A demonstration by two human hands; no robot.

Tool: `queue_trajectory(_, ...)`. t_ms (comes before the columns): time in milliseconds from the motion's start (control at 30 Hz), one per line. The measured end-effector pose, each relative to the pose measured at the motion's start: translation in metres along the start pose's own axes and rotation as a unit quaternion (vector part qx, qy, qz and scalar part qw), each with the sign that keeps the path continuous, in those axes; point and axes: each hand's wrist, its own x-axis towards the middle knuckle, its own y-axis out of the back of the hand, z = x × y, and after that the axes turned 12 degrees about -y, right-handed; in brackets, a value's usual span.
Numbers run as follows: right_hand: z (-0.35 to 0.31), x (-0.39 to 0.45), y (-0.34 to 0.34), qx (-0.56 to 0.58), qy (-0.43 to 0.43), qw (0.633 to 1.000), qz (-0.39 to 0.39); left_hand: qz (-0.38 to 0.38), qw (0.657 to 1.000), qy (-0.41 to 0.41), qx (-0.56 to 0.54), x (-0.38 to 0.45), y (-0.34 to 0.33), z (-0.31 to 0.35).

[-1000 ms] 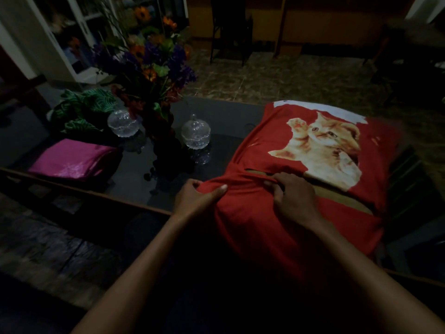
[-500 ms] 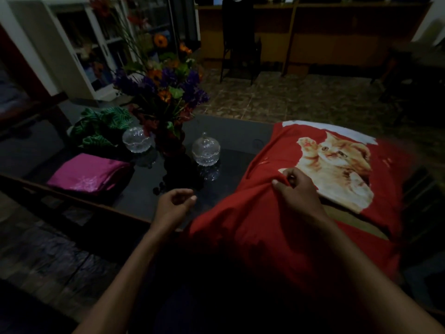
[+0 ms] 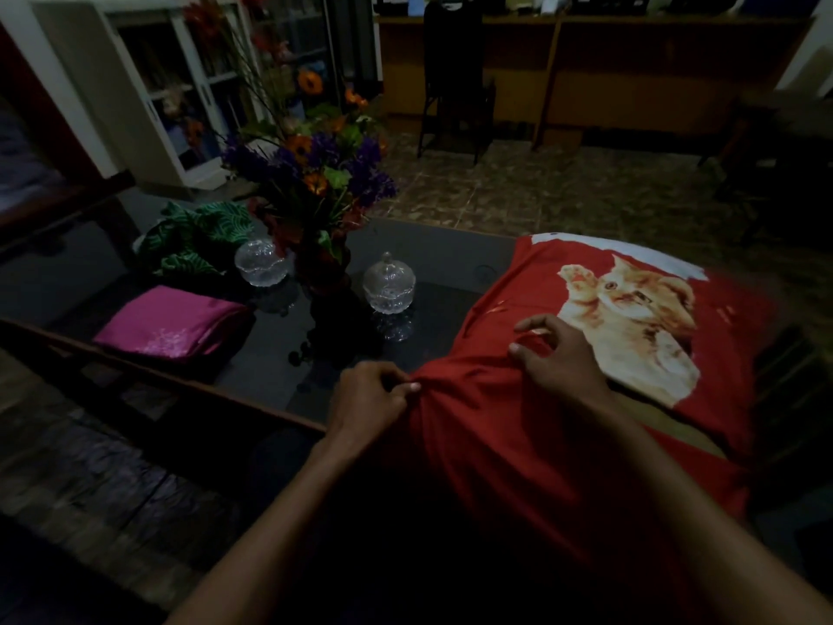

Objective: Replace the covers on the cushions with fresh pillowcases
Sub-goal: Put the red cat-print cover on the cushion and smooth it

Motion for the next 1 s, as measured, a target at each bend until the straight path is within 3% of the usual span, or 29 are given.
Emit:
queue_trajectory(100,0.015,-0.014,-0.011,-0.050,-0.016,0.998,-0.032,0.033,0.996,-0.079,-0.024,0.020,-0.002,0.021)
queue_trajectory(167,0.020,-0.022,-0.015,-0.080,-0.007,0.997,-0.016,0.033,0.987,-0.152,-0.036,0.024,-0.008,0.032)
queue_trajectory(233,0.021,-0.022,-0.012,-0.065,0.009,0.998,0.001,0.022,0.983,-0.173,-0.052,0.019,-0.015,0.028)
queue_trajectory(367,0.018,-0.010,0.015,-0.028,0.018,0.994,0.105,-0.010,0.990,-0.132,-0.044,-0.010,-0.010,0.000)
queue_trajectory(467,0.013,-0.001,0.026,-0.035,0.008,0.988,0.148,-0.005,0.998,-0.055,-0.016,-0.026,-0.004,-0.013)
queue_trajectory(600,0.018,-0.006,0.010,-0.061,-0.017,0.993,0.097,-0.044,0.986,0.101,-0.127,-0.019,-0.001,-0.015)
queue_trajectory(700,0.027,-0.013,0.009,-0.070,-0.022,0.995,0.069,-0.102,0.969,0.166,-0.152,-0.004,-0.001,-0.016)
queue_trajectory(867,0.020,-0.016,0.015,-0.098,-0.086,0.990,0.050,-0.210,0.956,0.192,-0.073,0.031,0.002,-0.011)
queue_trajectory(1000,0.012,-0.015,0.010,-0.162,-0.073,0.983,0.038,-0.285,0.944,0.167,0.002,0.047,-0.002,0.002)
